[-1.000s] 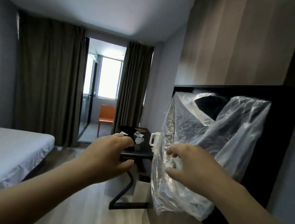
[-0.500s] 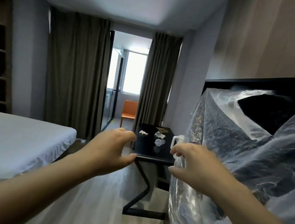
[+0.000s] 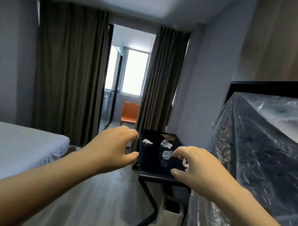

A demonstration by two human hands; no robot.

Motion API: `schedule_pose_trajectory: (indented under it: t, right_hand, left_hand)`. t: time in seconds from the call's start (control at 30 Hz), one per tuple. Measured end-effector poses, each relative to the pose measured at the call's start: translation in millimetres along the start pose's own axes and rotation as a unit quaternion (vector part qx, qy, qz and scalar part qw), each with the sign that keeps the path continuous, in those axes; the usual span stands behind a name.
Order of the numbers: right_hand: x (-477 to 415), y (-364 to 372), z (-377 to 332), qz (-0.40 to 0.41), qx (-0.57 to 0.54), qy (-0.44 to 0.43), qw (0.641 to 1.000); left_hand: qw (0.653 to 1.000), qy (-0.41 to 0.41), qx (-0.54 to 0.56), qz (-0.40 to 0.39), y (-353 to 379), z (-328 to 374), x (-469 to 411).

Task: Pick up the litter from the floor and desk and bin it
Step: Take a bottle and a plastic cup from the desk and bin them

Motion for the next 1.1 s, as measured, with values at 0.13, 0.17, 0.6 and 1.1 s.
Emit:
schedule_pose_trajectory:
  t: [0.13, 0.17, 0.6, 1.1]
  right_hand:
    - [-61, 35, 6, -0.015, -0.011, 0.020, 1.000]
    - [-75, 44, 9, -0.019, -0.014, 0.025, 0.999]
    - [-272, 164, 77, -0.011, -0.043, 0.034, 0.998]
    - [-481, 265, 159, -0.027, -0.042, 0.086, 0.995]
  left_hand:
    - [1.000, -0.001, 0.011, -0.008, 23, -54, -50]
    - [1.000, -0.002, 0.017, -0.011, 30, -65, -61]
    - [1.000, 0.009, 0.003, -0.030, 141, -189, -241]
    - [0.998, 0.018, 0.015, -0.052, 255, -315, -443]
Point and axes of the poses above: each hand's wrist, its own x-axis away from the middle knuckle, its own y-axis out of the palm, z = x × y, the point moved 6 cm from there along -x, towards the middle knuckle, and after that the axes turned 4 degrees about x, right-handed, at the moved point
